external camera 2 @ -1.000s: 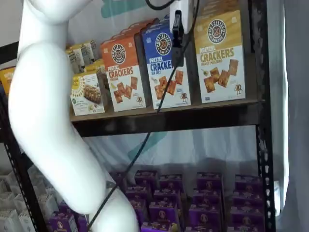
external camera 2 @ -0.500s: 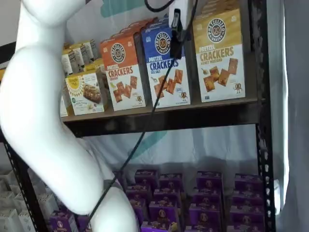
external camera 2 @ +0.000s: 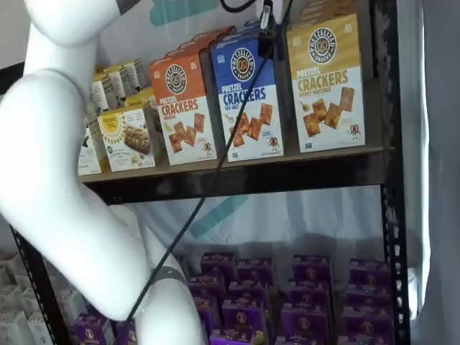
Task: Retrieve the yellow and white box located on the top shelf, the sixth one from the left
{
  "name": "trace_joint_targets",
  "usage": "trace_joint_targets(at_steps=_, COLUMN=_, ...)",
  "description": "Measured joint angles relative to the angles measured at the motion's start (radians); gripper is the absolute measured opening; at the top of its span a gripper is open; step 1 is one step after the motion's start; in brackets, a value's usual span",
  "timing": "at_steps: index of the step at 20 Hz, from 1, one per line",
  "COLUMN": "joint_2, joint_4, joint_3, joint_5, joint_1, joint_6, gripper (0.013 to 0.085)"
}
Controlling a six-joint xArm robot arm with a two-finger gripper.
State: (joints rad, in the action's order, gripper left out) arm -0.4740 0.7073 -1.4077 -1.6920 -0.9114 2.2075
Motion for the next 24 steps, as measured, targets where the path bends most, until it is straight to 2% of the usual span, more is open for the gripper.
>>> trace_joint_targets(at_steps=3, joint_2=0.007, joint_4=0.001, joint_3=0.000, joint_5=0.072, joint_1=0.021, joint_6=0.010, gripper=0.0850)
trace_joint_targets(at_steps=11, joint_2=0.110, joint_4=-0.080, joint_3=-0.086, joint_5=0.165, joint_1=0.100, joint_6=0.011, gripper=0.0850)
trace_joint_targets(at_steps=16, joint_2=0.181, joint_4=-0.134, joint_3=-0.170, joint_5=0.123, joint_1=0.129, joint_6=-0.016, gripper=0.0850)
trace_joint_targets(at_steps=24, joint_2=0.254, joint_4=-0.189, joint_3=-0.257, joint_5=0.088, joint_1=0.170, joint_6=-0.048, gripper=0.0850)
